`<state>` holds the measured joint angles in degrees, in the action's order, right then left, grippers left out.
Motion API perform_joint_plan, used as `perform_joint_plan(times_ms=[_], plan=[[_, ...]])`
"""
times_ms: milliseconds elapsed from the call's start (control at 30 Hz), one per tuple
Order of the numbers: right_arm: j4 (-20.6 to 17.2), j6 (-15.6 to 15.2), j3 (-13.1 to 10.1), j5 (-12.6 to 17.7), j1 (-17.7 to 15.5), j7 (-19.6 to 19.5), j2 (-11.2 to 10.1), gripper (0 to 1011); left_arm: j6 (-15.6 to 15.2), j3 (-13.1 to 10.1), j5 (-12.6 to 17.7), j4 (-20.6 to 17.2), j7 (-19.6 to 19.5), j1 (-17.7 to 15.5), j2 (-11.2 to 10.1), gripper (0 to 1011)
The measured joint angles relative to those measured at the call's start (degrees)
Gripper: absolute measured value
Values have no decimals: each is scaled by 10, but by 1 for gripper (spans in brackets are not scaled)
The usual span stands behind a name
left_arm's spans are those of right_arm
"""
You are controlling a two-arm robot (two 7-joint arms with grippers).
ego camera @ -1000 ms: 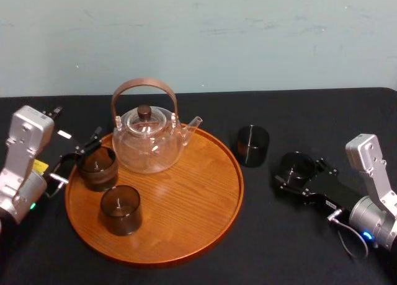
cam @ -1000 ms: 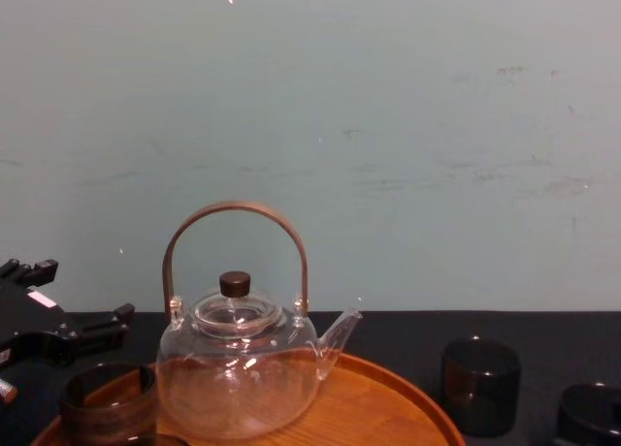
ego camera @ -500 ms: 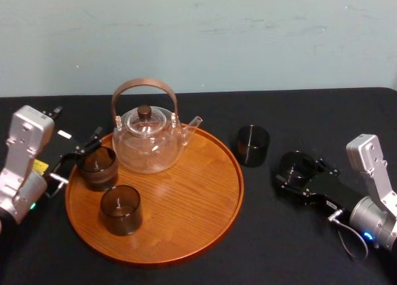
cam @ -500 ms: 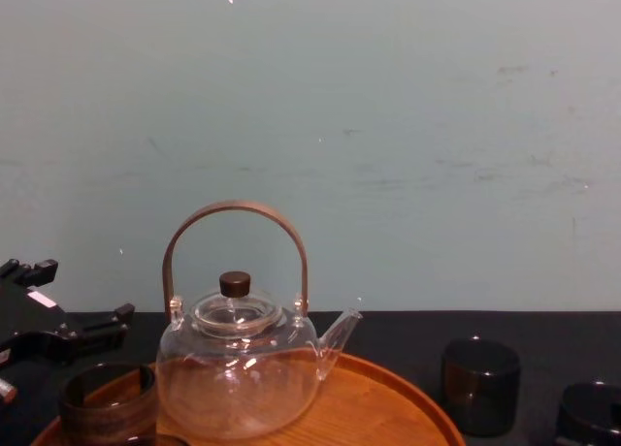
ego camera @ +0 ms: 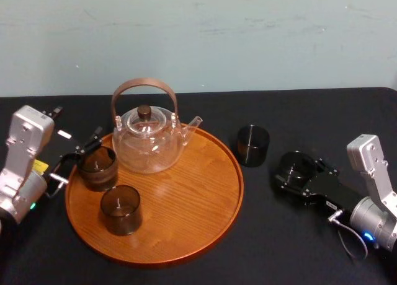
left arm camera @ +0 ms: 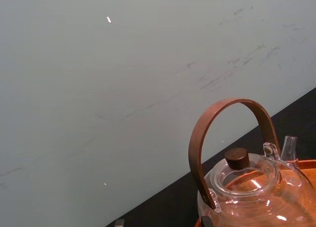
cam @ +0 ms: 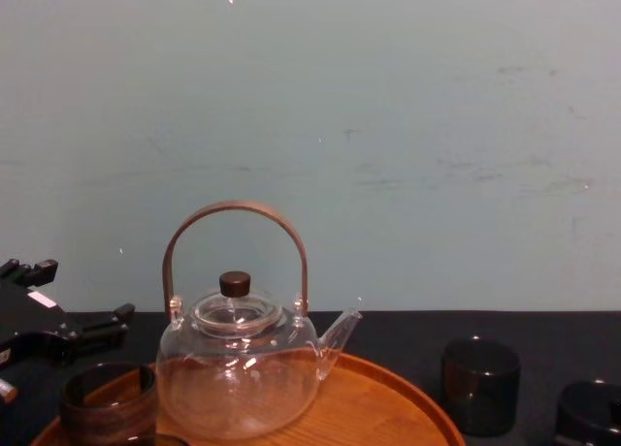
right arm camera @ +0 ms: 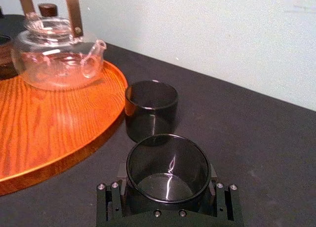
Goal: Pick up the glass from the table and place it on the tray.
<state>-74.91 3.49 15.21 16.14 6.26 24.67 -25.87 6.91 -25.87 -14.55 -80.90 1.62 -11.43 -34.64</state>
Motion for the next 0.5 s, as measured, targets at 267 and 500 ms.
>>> perform_joint_plan(times_ms=[267, 500], plan=[[-43, 9, 1, 4, -18, 16, -8, 908, 0, 0, 0, 0, 0, 0, 0, 1002], [-88, 14, 18, 3, -32, 28, -12, 908, 0, 0, 0, 0, 0, 0, 0, 1002]])
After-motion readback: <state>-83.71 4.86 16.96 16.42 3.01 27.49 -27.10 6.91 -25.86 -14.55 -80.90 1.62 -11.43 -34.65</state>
